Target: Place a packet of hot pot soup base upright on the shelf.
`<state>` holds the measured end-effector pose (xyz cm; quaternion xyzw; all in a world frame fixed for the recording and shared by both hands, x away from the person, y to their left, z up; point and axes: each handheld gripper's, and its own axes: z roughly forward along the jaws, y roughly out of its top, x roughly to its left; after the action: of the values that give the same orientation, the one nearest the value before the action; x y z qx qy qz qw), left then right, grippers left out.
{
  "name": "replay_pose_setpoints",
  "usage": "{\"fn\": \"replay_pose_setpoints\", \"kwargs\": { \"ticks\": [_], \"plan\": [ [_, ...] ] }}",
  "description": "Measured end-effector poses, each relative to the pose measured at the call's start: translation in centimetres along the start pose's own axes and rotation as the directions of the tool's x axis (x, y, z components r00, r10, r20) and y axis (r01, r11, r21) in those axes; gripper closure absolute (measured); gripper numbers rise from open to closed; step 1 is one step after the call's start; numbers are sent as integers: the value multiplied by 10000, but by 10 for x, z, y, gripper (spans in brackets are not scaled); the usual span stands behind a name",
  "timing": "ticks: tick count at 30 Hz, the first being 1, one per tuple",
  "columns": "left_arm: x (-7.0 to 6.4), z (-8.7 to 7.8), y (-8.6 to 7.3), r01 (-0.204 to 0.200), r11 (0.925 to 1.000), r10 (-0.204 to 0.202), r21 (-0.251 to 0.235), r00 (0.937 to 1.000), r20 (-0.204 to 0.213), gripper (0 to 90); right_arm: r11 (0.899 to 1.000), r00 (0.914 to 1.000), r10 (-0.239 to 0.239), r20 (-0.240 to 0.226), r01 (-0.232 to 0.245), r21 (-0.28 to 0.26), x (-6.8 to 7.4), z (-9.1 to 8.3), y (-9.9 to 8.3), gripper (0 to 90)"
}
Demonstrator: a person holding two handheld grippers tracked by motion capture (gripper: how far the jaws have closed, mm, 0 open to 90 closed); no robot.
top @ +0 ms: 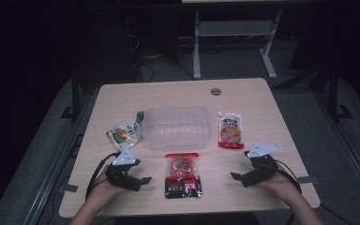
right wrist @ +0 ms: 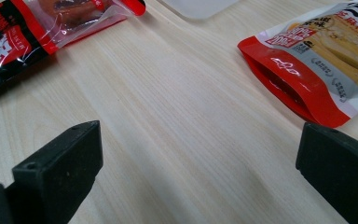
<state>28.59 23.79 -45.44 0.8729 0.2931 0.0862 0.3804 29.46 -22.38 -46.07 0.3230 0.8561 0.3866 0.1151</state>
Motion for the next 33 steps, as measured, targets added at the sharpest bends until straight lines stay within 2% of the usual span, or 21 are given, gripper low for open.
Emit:
{"fn": "replay_pose_setpoints", "kwargs": {
  "ticks": [2, 4, 6, 7, 8, 9, 10, 11, 13, 14, 16, 17, 20, 21, 23, 26, 33],
  "plan": [
    [-1, 0, 1, 77, 9999, -77, -72, 10000, 28, 248, 10000, 10000, 48, -52, -48, 9, -1, 0, 0, 3],
    [-3, -2, 2, -130, 9999, 130, -42, 9999, 74, 334, 10000, 10000, 48, -53, -48, -20, -1, 1, 0, 3],
    [-4, -2, 3, -40, 10000, 41, -75, 9999, 120, 407, 10000, 10000, -6, 18, 6, -54, -1, 0, 2, 3],
    [-5, -3, 3, -44, 9999, 40, 110, 9994, 358, 458, 10000, 10000, 3, 14, -3, -90, 0, 0, 3, 3],
    [-5, -3, 3, -44, 9999, 40, 110, 9994, 358, 510, 10000, 10000, 3, 14, -3, -90, 0, 0, 3, 3],
    [-6, -2, 4, 69, 9999, -74, 122, 9992, 404, 510, 10000, 10000, 38, 33, -37, -91, 0, 0, 4, 3],
    [-7, -1, 5, 321, 9990, -344, 326, 9969, 713, 587, 9999, 10000, 10, 40, -9, -143, 1, 0, 6, 3],
    [-7, -1, 5, 321, 9990, -344, 326, 9969, 713, 622, 9998, 10000, -43, 21, 43, -182, 1, 1, 6, 3],
    [-8, 0, 7, 453, 9982, -488, 397, 9946, 913, 648, 9999, 10000, -40, -7, 39, -145, 2, 2, 7, 3],
    [-8, 0, 8, 460, 9981, -501, 420, 9936, 1014, 725, 9998, 9999, -167, 44, 167, -97, 4, 4, 9, 3],
    [-10, 1, 10, 492, 9979, -536, 424, 9926, 1092, 797, 9997, 9997, -237, 46, 237, -101, 4, 4, 9, 3],
    [-10, 0, 11, 492, 9977, -544, 469, 9917, 1164, 797, 9997, 9997, -218, 65, 219, -130, 5, 4, 10, 3],
    [-16, 3, 14, 347, 9978, -420, 572, 9902, 1332, 895, 9995, 9996, -293, 45, 294, -72, 8, 6, 10, 3],
    [-16, 3, 14, 347, 9978, -420, 572, 9902, 1332, 896, 9995, 9996, -293, 45, 294, -72, 8, 6, 10, 3],
    [-21, 9, 18, 96, 9966, -218, 822, 9886, 1488, 897, 9995, 9995, -312, 62, 312, -75, 9, 5, 11, 3],
    [-26, 14, 20, 122, 9960, -259, 888, 9877, 1539, 897, 9994, 9995, -289, 87, 291, -168, 8, 5, 11, 3],
    [-36, 24, 26, -251, 9931, 58, 1149, 9862, 1653, 898, 9990, 9993, -360, 42, 361, -256, 7, 5, 11, 3]
  ]
}}
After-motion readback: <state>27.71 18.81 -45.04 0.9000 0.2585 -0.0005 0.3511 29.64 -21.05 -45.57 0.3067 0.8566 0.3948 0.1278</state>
